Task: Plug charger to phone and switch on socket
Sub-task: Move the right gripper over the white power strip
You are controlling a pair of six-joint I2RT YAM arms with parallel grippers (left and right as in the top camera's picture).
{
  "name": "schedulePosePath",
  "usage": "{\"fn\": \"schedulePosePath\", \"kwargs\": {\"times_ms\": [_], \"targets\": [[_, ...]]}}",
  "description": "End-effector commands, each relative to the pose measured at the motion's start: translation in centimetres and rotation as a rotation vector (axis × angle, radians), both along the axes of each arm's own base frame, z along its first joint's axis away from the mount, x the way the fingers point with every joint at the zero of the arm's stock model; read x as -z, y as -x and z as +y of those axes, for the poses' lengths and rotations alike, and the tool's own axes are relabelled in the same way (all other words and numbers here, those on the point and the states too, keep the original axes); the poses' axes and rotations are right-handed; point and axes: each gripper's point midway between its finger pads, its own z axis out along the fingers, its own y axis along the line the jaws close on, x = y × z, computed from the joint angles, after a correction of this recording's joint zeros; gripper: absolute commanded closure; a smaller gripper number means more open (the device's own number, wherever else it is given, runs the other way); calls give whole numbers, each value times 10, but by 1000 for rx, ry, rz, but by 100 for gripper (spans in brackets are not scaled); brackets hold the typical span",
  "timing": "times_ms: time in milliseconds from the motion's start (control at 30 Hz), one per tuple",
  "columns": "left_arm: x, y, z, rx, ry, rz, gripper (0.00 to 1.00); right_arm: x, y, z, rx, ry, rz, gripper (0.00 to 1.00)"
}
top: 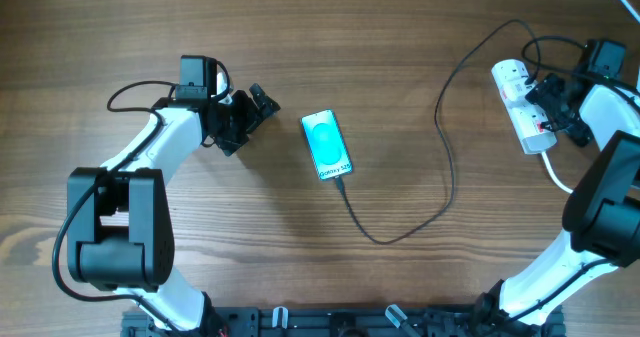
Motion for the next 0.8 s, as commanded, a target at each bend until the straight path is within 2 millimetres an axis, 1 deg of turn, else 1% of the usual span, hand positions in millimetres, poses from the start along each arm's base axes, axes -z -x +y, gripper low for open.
{"fn": "schedulePosePath", "kwargs": {"times_ms": [0,600,633,700,767], "targets": [[-6,-4,3,-2,-11,-22,0,19,-1,35,-133,-121,30,0],[-6,-4,3,-2,-11,-22,0,25,20,43,-130,-161,116,0],[-6,-4,3,-2,-11,-22,0,24,19,43,-130,-159,111,0],[-6,-4,3,-2,-11,-22,0,16,8,41,-135,-173,68,0],[-6,-4,3,-2,-11,-22,0,6,0,32,-122,-188,25,0]]}}
